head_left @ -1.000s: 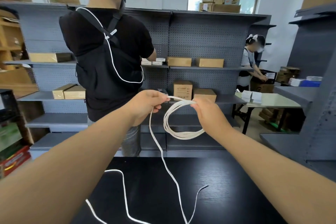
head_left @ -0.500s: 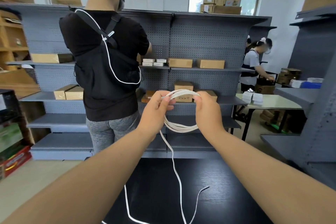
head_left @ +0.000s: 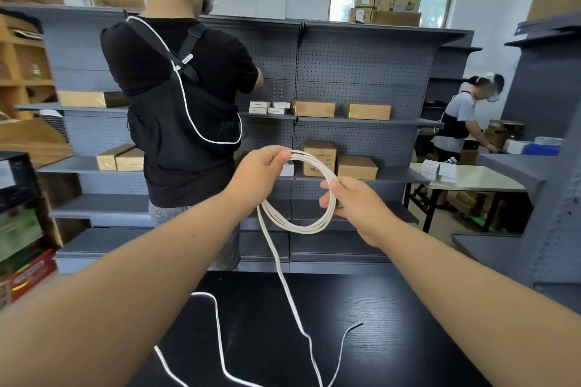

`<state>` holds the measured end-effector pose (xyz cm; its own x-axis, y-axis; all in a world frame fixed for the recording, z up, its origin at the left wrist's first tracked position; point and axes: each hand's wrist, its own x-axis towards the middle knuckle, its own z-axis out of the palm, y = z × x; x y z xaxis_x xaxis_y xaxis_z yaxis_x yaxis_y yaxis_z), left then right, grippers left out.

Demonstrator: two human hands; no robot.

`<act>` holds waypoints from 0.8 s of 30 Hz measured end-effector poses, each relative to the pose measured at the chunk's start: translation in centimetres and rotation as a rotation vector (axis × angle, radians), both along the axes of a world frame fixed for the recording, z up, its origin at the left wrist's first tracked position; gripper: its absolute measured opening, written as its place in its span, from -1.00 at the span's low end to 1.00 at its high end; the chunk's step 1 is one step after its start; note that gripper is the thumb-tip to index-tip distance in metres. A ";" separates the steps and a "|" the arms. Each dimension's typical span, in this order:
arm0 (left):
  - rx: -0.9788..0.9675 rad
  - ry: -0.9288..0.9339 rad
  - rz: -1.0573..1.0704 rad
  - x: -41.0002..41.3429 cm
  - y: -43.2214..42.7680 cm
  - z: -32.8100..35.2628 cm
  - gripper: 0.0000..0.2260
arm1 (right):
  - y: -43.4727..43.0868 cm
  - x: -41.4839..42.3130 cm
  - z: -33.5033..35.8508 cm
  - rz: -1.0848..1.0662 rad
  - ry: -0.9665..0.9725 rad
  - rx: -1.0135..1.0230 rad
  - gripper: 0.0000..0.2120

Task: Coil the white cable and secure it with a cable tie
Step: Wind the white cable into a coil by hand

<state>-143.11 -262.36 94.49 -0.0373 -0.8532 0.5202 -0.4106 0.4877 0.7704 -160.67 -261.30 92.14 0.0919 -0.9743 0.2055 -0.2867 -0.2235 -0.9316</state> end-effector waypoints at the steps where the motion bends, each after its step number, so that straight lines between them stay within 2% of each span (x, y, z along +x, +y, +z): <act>1: -0.009 -0.063 0.009 0.1 0.1 0.4 -0.78 | 0.0 -0.1 0.0 0.031 0.027 -0.003 -0.77; 4: -0.032 -0.245 -0.002 0.2 0.5 1.1 -0.77 | 0.0 -0.1 0.2 0.068 0.160 -0.070 -0.76; 8: -0.023 -0.358 -0.044 0.0 0.6 1.4 -0.76 | 0.2 0.4 1.1 0.061 0.412 -0.174 -0.71; 10: -0.035 -0.389 -0.048 0.0 0.6 1.4 -0.76 | 0.2 0.6 1.5 0.059 0.437 -0.199 -0.71; 14: -0.072 -0.424 -0.053 -0.3 0.7 1.5 -0.77 | 0.2 1.1 1.5 0.079 0.350 -0.184 -0.75; 19: -0.043 -0.329 -0.090 -0.3 0.2 0.7 -0.79 | -0.1 1.4 1.4 0.017 0.308 -0.230 -0.78; 24: 0.181 0.005 -0.269 -0.3 0.5 0.1 -0.81 | -0.7 0.9 1.2 0.002 0.342 -0.261 -0.78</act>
<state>-143.40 -261.81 94.54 -0.2720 -0.8917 0.3619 -0.2814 0.4333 0.8562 -159.77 -261.97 93.33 0.1995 -0.8933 0.4028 -0.5682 -0.4404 -0.6951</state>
